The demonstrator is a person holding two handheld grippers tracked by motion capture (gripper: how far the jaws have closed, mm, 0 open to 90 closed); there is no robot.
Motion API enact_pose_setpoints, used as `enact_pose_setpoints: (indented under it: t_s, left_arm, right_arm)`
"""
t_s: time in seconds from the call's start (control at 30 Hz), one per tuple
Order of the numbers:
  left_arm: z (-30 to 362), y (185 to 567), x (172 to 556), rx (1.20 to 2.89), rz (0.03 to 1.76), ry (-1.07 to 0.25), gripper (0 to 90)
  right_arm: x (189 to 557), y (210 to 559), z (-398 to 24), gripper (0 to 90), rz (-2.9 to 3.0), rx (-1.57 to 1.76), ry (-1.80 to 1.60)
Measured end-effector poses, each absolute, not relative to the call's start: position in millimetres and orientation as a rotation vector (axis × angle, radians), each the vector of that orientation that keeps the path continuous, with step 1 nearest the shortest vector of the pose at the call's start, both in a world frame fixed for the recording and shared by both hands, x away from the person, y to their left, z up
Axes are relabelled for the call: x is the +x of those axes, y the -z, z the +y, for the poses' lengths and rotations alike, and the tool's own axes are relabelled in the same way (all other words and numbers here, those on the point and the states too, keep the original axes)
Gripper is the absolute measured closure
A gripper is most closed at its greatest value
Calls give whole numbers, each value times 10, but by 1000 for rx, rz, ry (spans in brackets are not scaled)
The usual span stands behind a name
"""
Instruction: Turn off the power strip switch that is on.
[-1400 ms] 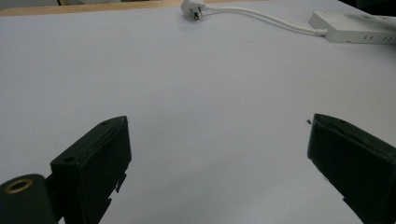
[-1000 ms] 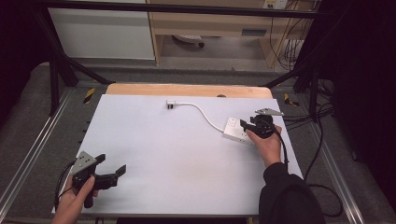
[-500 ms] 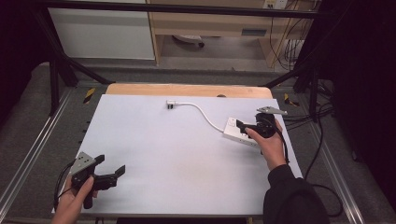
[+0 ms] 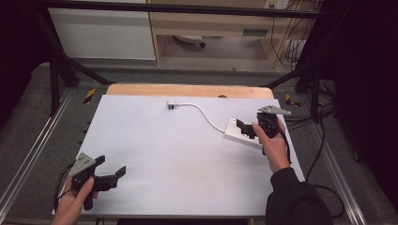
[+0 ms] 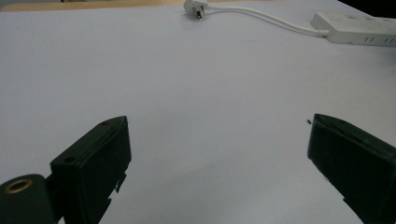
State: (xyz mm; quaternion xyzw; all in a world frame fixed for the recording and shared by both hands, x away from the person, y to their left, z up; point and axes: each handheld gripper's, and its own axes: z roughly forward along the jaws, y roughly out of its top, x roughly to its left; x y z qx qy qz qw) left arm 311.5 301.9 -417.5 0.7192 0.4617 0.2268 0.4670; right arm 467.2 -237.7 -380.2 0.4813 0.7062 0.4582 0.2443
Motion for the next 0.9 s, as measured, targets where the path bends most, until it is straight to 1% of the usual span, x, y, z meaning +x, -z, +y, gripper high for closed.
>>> enact_pose_setpoints:
  t_s: [0.9]
  left_arm:
    - [3047,4173,3122,1758,1133,-551,62]
  right_arm:
    - [4386,3539,-2592,41,1880,1206,-1333]
